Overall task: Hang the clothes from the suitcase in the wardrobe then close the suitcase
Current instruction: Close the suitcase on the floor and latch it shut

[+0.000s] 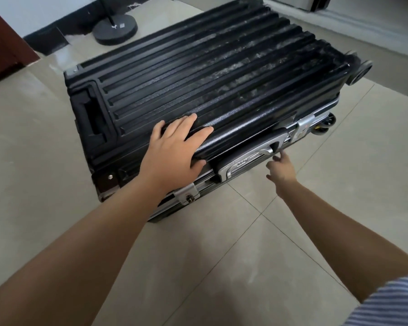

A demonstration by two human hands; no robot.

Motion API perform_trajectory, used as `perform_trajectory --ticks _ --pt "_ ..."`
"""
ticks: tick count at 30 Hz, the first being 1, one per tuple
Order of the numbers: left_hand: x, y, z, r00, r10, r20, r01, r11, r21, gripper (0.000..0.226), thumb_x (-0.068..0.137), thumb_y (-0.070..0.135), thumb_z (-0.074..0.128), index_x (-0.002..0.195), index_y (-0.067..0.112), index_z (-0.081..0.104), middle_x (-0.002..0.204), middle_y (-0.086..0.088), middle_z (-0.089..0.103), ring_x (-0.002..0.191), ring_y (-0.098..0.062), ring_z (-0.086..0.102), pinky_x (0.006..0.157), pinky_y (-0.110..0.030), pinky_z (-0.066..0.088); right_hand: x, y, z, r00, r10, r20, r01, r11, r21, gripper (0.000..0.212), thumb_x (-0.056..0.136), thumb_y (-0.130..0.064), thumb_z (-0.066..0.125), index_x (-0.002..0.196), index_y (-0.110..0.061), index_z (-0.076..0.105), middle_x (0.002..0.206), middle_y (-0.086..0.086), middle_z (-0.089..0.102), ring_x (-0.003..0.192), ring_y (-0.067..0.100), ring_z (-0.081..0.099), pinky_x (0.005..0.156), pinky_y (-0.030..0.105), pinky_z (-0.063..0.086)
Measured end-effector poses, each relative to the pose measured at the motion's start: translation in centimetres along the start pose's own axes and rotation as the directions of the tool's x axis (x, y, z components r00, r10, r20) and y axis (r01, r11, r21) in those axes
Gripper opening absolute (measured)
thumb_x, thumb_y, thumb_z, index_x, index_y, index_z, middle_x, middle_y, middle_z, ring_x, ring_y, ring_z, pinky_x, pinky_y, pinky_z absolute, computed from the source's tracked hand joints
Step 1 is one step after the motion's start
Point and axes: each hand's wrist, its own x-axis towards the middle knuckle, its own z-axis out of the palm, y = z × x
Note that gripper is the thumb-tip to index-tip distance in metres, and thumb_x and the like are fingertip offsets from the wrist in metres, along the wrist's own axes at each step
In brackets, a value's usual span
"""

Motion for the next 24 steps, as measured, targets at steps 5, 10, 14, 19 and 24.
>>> perform_trajectory --ticks 5,10,14,19,24 --pt "-2.8 -0.3 0.5 0.995 0.047 -0.090 -0.036 0.992 0.120 0.048 0.077 0.028 0.047 0.114 0.000 0.060 0.118 -0.018 0.062 0.108 -0.033 0.061 0.087 -0.045 0.049 -4.2 2.4 4.2 0.924 -0.019 0.382 0.257 0.771 -0.583 0.051 0.091 -0.008 0.047 0.140 -0.009 0.032 0.135 0.011 0.048 0.111 0.029 0.052 0.089 0.030 0.042" --pt "-7.4 -3.8 0.0 0.995 -0.020 -0.094 0.033 0.989 0.141 0.052 0.080 0.037 0.041 0.118 0.005 0.058 0.123 -0.020 0.059 0.111 -0.036 0.059 0.087 -0.047 0.048 -8.2 3.5 7.0 0.740 -0.057 0.670 0.573 0.576 -0.584 0.061 0.085 -0.038 0.061 0.137 -0.013 0.040 0.122 0.004 0.056 0.102 0.020 0.060 0.081 0.019 0.040" --pt "-9.3 -6.4 0.3 0.991 -0.039 -0.129 0.047 0.997 0.058 0.047 0.080 0.043 0.043 0.122 0.021 0.045 0.124 -0.024 0.056 0.114 -0.041 0.055 0.091 -0.051 0.044 -8.7 3.6 8.5 0.817 -0.208 0.537 0.557 0.526 -0.643 0.044 0.084 -0.044 0.060 0.106 -0.006 0.061 0.101 0.007 0.064 0.085 0.020 0.057 0.069 0.026 0.040" --pt "-9.3 -6.3 0.7 0.975 -0.078 -0.207 0.078 0.997 -0.008 0.042 0.078 0.044 0.048 0.117 0.026 0.047 0.119 -0.018 0.061 0.109 -0.034 0.059 0.089 -0.046 0.046 -8.3 2.9 8.7 0.785 -0.252 0.567 0.617 0.412 -0.671 0.038 0.086 -0.046 0.056 0.066 -0.014 0.050 0.085 0.012 0.063 0.073 0.018 0.051 0.052 0.019 0.029" --pt "-9.4 -6.6 1.2 0.956 -0.068 -0.287 0.067 0.998 -0.016 0.042 0.078 0.045 0.048 0.116 0.028 0.047 0.119 -0.015 0.063 0.111 -0.029 0.053 0.089 -0.044 0.045 -7.4 2.0 9.1 0.735 -0.215 0.644 0.678 0.195 -0.709 0.044 0.091 -0.049 0.043 0.071 -0.010 0.047 0.087 0.015 0.063 0.088 0.026 0.059 0.067 0.029 0.033"
